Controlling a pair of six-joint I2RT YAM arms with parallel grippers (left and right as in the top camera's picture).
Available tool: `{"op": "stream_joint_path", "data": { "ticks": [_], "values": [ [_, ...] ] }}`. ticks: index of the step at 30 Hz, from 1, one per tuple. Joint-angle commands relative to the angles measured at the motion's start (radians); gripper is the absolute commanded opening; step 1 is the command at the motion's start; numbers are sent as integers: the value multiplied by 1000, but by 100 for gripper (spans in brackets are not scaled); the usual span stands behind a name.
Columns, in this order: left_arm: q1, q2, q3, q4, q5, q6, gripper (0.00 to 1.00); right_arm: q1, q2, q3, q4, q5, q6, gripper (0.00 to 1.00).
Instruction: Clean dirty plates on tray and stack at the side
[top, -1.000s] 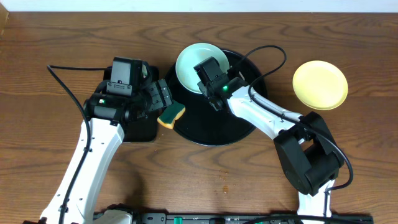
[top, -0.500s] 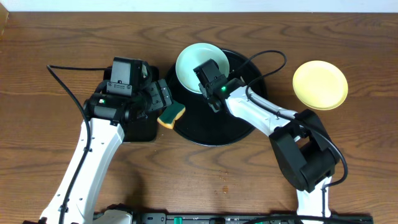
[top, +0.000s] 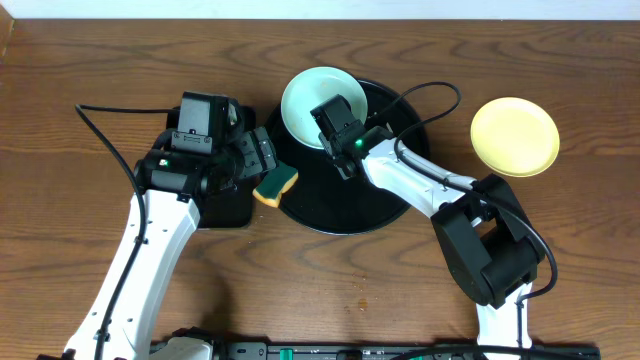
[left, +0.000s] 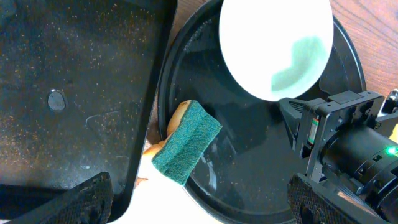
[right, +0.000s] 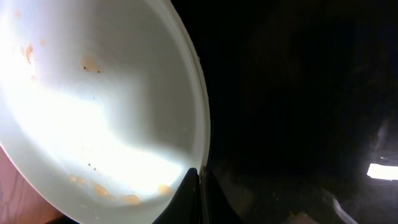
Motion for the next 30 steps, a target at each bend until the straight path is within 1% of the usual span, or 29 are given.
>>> {"op": "stream_joint_path", "data": {
  "ticks": [1,3,4,5,6,7,11,12,14,15,22,30],
  "values": [
    [3,-2,10,-1,-12,2,90,-2,18,7,-13,27,1,2],
    [3,-2,10,0,-12,2,90,-3,18,7,-19,24,2,2],
    [3,-2,10,0,-12,2,90,-3,18,7,-23,24,2,11],
    [3,-2,10,-1,-13,2,90,-2,18,7,-24,24,2,24],
    [3,-2,10,0,-13,2,90,-2,18,7,-24,23,2,26],
    [3,-2,10,0,-13,2,90,-2,18,7,-24,21,2,25],
    [3,-2,10,0,-12,2,90,-2,18,7,-23,22,2,13],
    [3,-2,10,0,-12,2,90,-2,18,7,-23,24,2,12],
    [3,-2,10,0,-12,2,90,-2,18,7,-23,31,2,12],
    [3,-2,10,0,-12,2,90,-2,18,7,-23,35,2,14],
    [3,-2,10,-1,-12,2,90,-2,40,7,-10,37,10,15],
    [3,-2,10,0,-12,2,90,-2,41,7,3,63,9,14]
  ]
}}
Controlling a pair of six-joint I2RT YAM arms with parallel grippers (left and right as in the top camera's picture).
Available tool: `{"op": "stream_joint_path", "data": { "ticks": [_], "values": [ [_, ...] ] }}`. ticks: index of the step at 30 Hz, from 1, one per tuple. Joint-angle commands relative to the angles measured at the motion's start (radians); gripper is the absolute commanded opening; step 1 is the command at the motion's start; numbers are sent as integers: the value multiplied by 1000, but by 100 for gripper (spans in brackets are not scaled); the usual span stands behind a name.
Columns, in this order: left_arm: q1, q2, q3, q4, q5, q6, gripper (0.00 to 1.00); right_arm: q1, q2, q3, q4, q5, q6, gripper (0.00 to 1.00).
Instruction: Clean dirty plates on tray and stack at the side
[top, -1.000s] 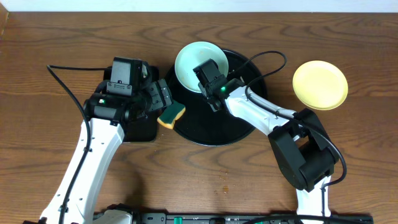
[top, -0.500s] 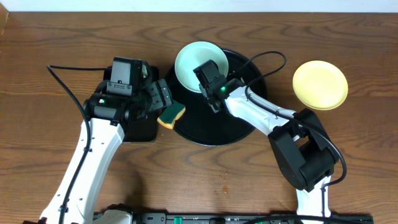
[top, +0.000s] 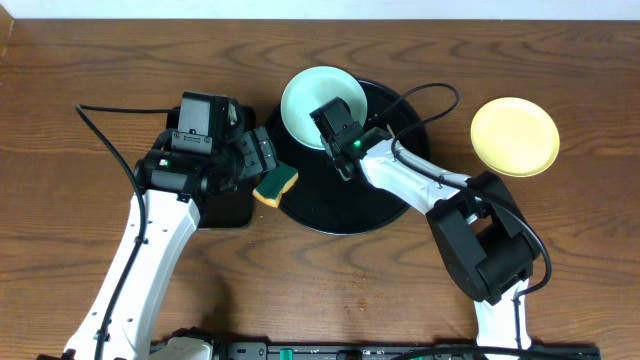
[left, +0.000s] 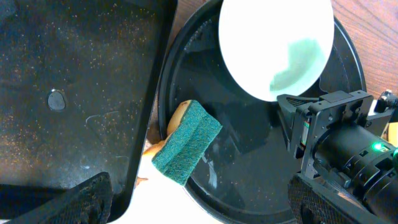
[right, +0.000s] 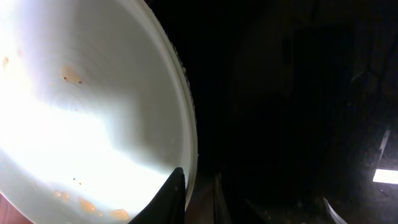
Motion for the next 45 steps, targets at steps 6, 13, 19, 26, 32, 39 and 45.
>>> {"op": "stream_joint_path", "data": {
  "ticks": [6,13,19,26,32,39,45],
  "values": [
    [3,-2,10,-1,-12,3,90,-3,17,7,3,48,9,3],
    [3,-2,10,0,-12,3,90,-12,5,10,31,52,-50,1],
    [3,-2,10,-1,-13,3,90,-23,-49,10,8,63,-171,1],
    [3,-2,10,-1,-12,2,90,-84,-106,10,-58,16,-390,1],
    [3,-2,10,0,-12,3,90,-170,-132,10,-100,-116,-518,1],
    [3,-2,10,-1,-12,3,90,-259,-138,10,-188,-192,-738,1],
    [3,-2,10,0,-12,3,90,-283,-138,10,-153,-239,-811,21]
  ]
}}
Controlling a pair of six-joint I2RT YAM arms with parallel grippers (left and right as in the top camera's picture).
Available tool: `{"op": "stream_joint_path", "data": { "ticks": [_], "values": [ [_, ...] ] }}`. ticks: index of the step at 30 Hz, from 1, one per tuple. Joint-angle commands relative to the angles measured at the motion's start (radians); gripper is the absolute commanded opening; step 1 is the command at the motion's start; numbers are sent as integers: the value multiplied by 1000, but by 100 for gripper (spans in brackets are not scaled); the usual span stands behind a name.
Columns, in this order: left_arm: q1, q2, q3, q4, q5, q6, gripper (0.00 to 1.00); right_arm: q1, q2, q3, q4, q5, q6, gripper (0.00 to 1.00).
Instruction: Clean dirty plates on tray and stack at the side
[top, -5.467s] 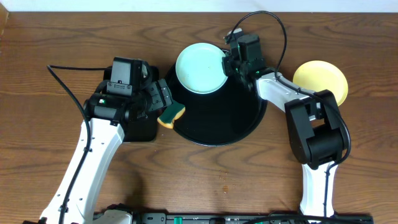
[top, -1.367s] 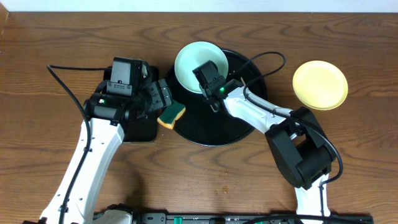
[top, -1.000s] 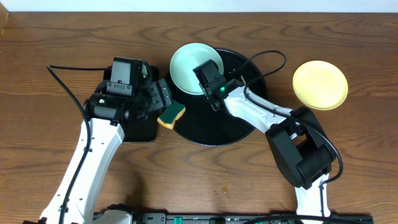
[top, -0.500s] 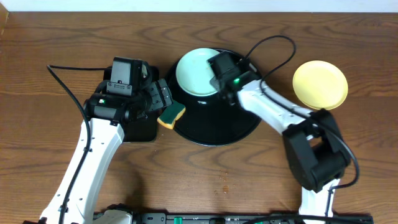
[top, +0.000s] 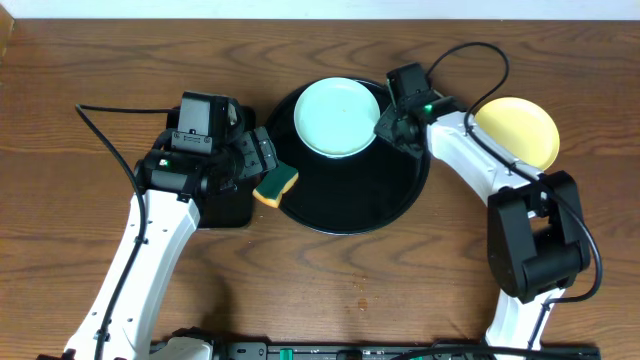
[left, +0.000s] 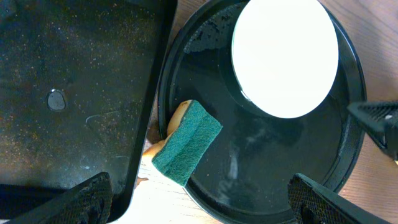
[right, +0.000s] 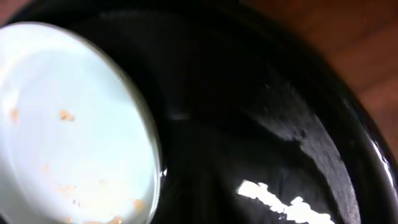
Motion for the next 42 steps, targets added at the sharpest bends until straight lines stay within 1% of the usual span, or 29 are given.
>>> {"op": "stream_joint_path", "data": {
  "ticks": [1,3,4,8,12,15,17,18,22,24,26,27,29,30,31,33,38,40,42],
  "values": [
    [3,-2,10,0,-12,2,90,-3,-30,10,29,-60,-106,25],
    [3,-2,10,0,-13,2,90,-2,-30,10,61,-81,-123,31],
    [3,-2,10,0,-13,2,90,-1,-29,10,77,-89,-128,31],
    [3,-2,10,-1,-12,2,90,-1,-29,21,132,-128,-221,32],
    [3,-2,10,0,-12,2,90,-4,-18,82,88,-129,-335,32],
    [3,-2,10,0,-13,2,90,-4,23,212,-32,-131,-475,34],
    [3,-2,10,0,-12,2,90,-3,87,400,-215,-104,-599,36],
    [3,-2,10,0,-12,2,90,-2,107,454,-263,-91,-626,37],
    [3,-2,10,0,-12,2,90,-2,241,762,-504,-13,-766,37],
    [3,-2,10,0,-13,2,90,-6,294,851,-560,-10,-804,40],
    [3,-2,10,0,-12,2,90,-10,335,881,-572,-11,-819,42],
    [3,-2,10,0,-13,2,90,-11,343,880,-563,-10,-819,44],
    [3,-2,10,0,-13,2,90,-11,368,877,-558,8,-819,53],
    [3,-2,10,-1,-12,2,90,-11,375,876,-566,29,-818,49],
    [3,-2,10,0,-13,2,90,-9,385,875,-565,38,-818,41],
    [3,-2,10,-1,-13,2,90,0,409,873,-534,38,-821,40],
    [3,-2,10,0,-12,2,90,17,473,872,-468,55,-913,40],
    [3,-2,10,0,-12,2,90,18,491,872,-458,78,-912,36],
    [3,-2,10,0,-13,2,90,18,504,871,-447,83,-912,29]
  ]
}}
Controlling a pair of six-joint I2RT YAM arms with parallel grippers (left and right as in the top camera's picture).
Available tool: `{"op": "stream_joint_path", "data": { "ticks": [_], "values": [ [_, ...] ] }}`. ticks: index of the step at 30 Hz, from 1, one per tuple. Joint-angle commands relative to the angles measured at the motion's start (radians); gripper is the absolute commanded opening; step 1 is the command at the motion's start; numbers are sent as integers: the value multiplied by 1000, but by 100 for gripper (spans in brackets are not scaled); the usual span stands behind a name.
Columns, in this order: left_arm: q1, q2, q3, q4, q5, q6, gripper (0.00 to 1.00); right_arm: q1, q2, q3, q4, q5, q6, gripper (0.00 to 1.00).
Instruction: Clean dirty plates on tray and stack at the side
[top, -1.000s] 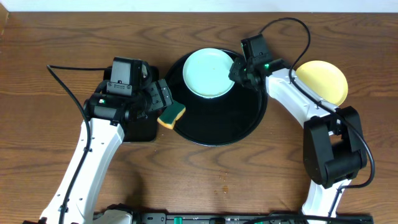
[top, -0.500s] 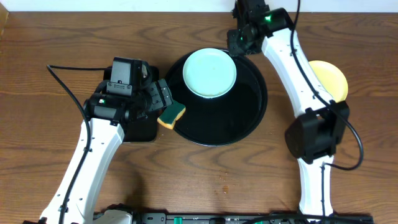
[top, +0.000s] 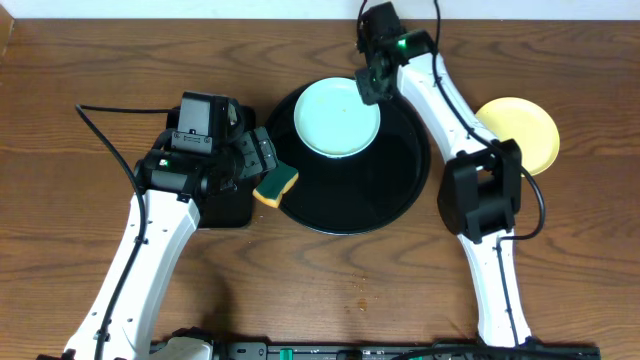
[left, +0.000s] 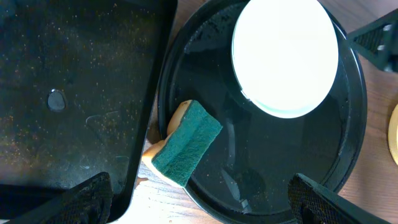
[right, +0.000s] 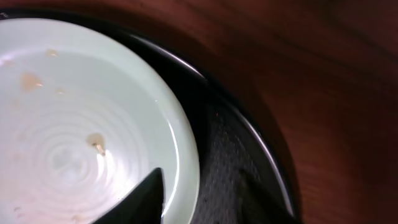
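A pale green plate (top: 337, 118), speckled with food spots (right: 74, 143), lies flat in the far part of the round black tray (top: 350, 200). My right gripper (top: 369, 88) is at the plate's far right rim. It is open, with one finger (right: 148, 198) over the plate and the other over the tray, the rim between them. A green and yellow sponge (top: 277, 182) leans on the tray's left edge. My left gripper (left: 205, 199) hangs wide open above the sponge (left: 186, 143), holding nothing. A yellow plate (top: 518, 134) lies on the table to the right.
A square black tray (left: 68, 93) sits under my left arm, to the left of the round tray. The right arm reaches from the front right across the table to the far edge. Bare wood table (top: 330, 290) lies in front.
My right gripper has moved from the green plate's right side to its far right rim and now straddles the rim, open. The plate, sponge and left arm have not moved.
My right gripper was first shut on the rim of the green plate, tilted over the tray's far left edge. Then its fingers had parted a little. Later the plate lay flat further inside the tray with the gripper off to its right; now the gripper straddles the far rim.
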Motion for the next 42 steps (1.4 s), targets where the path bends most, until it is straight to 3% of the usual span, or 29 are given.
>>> {"op": "stream_joint_path", "data": {
  "ticks": [1,3,10,15,20,24,42],
  "values": [
    [3,-2,10,0,-13,2,90,8,32,6,14,33,-31,20],
    [3,-2,10,-1,-12,2,90,13,39,6,17,32,-31,12],
    [3,-2,10,-1,-13,2,90,26,70,5,48,34,-31,14],
    [3,-2,10,-1,-13,2,90,35,79,5,59,71,-31,1],
    [3,-2,10,0,-12,2,90,38,79,5,51,142,-32,2],
    [3,-2,10,-1,-13,2,90,39,79,5,55,142,-32,13],
    [3,-2,10,0,-12,2,90,34,85,6,55,150,-58,12]
  ]
}}
